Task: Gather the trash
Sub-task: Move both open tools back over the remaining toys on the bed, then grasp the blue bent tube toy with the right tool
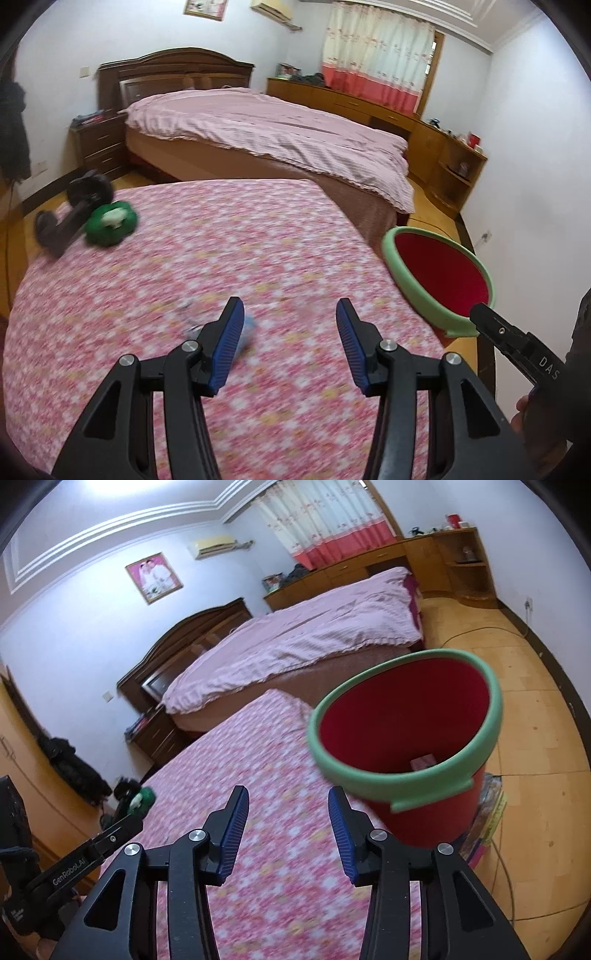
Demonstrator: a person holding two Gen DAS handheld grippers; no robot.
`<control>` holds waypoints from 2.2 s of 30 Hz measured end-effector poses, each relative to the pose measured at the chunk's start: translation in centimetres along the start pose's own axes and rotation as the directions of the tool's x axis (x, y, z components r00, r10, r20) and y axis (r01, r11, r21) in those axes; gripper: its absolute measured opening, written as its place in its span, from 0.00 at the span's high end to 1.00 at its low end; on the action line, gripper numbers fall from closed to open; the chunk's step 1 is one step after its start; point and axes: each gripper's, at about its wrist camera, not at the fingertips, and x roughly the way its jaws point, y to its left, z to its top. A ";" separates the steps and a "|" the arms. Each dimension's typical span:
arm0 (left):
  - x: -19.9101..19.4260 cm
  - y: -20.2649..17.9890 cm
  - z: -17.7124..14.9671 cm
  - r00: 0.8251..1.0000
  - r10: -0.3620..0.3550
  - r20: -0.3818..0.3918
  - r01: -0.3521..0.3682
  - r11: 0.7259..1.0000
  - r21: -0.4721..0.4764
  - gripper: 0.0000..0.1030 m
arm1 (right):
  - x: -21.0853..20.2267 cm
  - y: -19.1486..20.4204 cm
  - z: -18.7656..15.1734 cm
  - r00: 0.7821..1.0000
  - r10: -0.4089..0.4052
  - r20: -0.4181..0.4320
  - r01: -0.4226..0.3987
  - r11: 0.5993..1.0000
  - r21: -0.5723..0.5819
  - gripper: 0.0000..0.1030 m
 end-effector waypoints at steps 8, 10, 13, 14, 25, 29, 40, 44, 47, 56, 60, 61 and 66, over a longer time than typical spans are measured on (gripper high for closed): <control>-2.1 5.3 -1.6 0.996 0.093 0.008 -0.091 0.991 -0.100 0.49 | 1.0 3.3 -2.1 0.997 0.049 -0.061 -0.052 0.998 -0.043 0.49; -2.3 6.6 -2.1 0.993 0.118 0.003 -0.116 0.985 -0.128 0.49 | 1.3 4.3 -2.9 0.995 0.056 -0.078 -0.060 0.996 -0.061 0.46; -2.5 8.4 -2.9 0.989 0.151 -0.009 -0.150 0.975 -0.164 0.49 | 1.7 5.2 -3.8 0.993 0.064 -0.102 -0.072 0.994 -0.079 0.44; -2.5 9.0 -3.1 0.987 0.162 -0.014 -0.162 0.971 -0.174 0.49 | 2.0 5.6 -4.0 0.991 0.067 -0.112 -0.077 0.994 -0.084 0.43; -2.3 13.2 -5.5 0.972 0.231 -0.051 -0.236 0.941 -0.244 0.49 | 5.6 9.7 -6.9 0.972 0.077 -0.221 -0.115 0.980 -0.164 0.35; -2.1 14.1 -6.0 0.967 0.249 -0.053 -0.254 0.933 -0.256 0.49 | 7.0 11.0 -7.8 0.964 0.076 -0.253 -0.126 0.974 -0.187 0.35; -1.2 16.7 -7.1 0.965 0.252 -0.076 -0.263 0.910 -0.320 0.49 | 10.9 15.0 -9.5 0.948 0.049 -0.315 -0.137 0.955 -0.265 0.35; -1.2 17.0 -7.2 0.966 0.249 -0.072 -0.259 0.909 -0.325 0.49 | 12.1 16.0 -10.1 0.947 0.027 -0.321 -0.122 0.952 -0.280 0.35; -1.2 17.2 -7.3 0.967 0.244 -0.072 -0.254 0.909 -0.329 0.49 | 13.0 16.5 -10.4 0.947 0.004 -0.322 -0.102 0.953 -0.287 0.35; -0.9 17.5 -7.5 0.969 0.232 -0.082 -0.246 0.909 -0.335 0.49 | 14.1 17.1 -10.6 0.952 -0.028 -0.304 -0.072 0.947 -0.312 0.38; -0.7 17.2 -7.5 0.970 0.230 -0.082 -0.244 0.912 -0.330 0.49 | 13.7 16.4 -10.4 0.951 -0.050 -0.305 -0.052 0.947 -0.318 0.62; -0.7 17.1 -7.4 0.970 0.229 -0.081 -0.243 0.913 -0.329 0.49 | 13.6 16.0 -10.2 0.949 -0.046 -0.311 -0.056 0.948 -0.312 0.64; -0.7 16.4 -7.3 0.972 0.223 -0.078 -0.236 0.918 -0.317 0.49 | 12.8 14.5 -9.7 0.947 -0.027 -0.320 -0.068 0.956 -0.284 0.64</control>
